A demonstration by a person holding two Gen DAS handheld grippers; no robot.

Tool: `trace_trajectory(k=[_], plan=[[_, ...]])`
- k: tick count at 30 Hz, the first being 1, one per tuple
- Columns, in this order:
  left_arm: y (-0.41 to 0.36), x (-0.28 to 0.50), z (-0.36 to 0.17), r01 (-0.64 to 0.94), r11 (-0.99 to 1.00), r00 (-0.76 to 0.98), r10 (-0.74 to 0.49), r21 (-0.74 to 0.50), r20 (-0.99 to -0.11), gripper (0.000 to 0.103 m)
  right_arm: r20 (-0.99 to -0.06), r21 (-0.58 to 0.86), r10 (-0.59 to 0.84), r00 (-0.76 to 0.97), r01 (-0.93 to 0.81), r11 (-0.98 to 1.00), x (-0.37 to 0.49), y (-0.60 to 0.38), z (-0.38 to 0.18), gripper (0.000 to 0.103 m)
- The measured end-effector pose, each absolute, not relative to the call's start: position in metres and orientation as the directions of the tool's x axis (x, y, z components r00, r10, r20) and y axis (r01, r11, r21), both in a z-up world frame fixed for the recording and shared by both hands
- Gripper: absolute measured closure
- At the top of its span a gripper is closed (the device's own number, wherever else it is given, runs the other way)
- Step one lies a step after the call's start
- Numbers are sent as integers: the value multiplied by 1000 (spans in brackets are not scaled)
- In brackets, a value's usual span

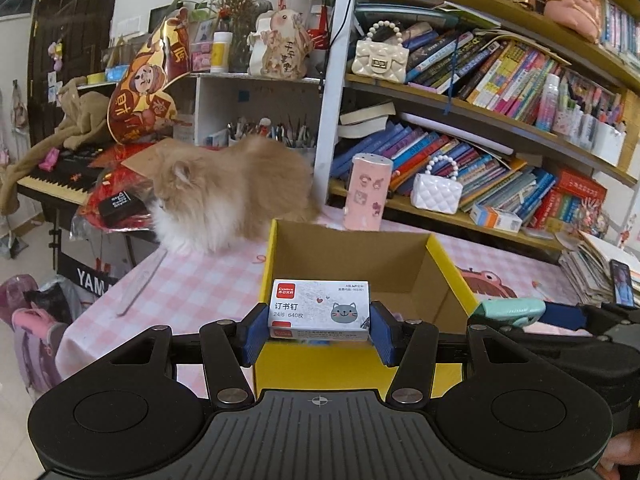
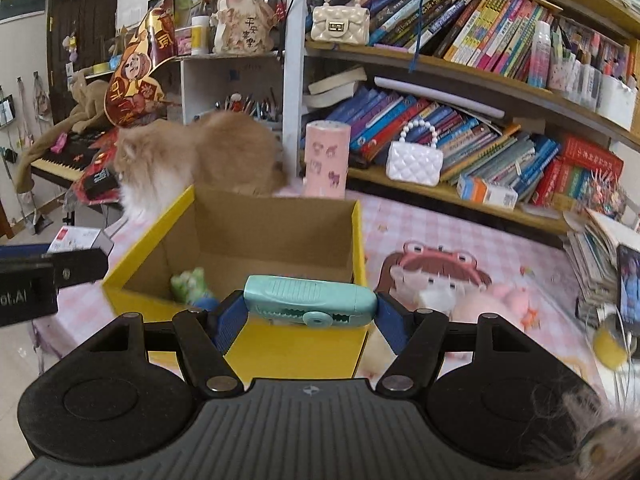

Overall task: Organize objects
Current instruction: 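Carry the refill box and the stapler over the yellow box with both grippers, then open both grippers to drop the refill box and stapler into the yellow box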

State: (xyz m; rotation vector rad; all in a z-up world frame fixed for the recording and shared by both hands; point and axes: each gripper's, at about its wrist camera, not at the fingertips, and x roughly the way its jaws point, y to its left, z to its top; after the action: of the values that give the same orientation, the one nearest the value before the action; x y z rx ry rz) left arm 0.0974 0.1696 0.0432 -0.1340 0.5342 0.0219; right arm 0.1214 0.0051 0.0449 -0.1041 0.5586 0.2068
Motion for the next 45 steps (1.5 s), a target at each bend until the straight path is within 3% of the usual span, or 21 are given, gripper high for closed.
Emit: trace_trajectory(k=[11, 23, 36, 45], plan=[[153, 165, 18, -100, 991, 807, 31, -84, -590, 51, -583, 25, 204, 786, -234, 972, 215, -5, 37, 36], [150, 206, -15, -173, 978, 711, 40, -120, -702, 51, -656, 13, 303, 691, -391, 920, 304, 28, 18, 36], [138, 224, -34, -172, 984, 656, 74, -53, -751, 51, -808, -31, 322, 494, -581, 813, 343, 65, -19, 36], [138, 228, -37, -172, 984, 649, 75, -51, -757, 50, -830, -40, 298, 471, -584, 811, 349, 71, -32, 36]])
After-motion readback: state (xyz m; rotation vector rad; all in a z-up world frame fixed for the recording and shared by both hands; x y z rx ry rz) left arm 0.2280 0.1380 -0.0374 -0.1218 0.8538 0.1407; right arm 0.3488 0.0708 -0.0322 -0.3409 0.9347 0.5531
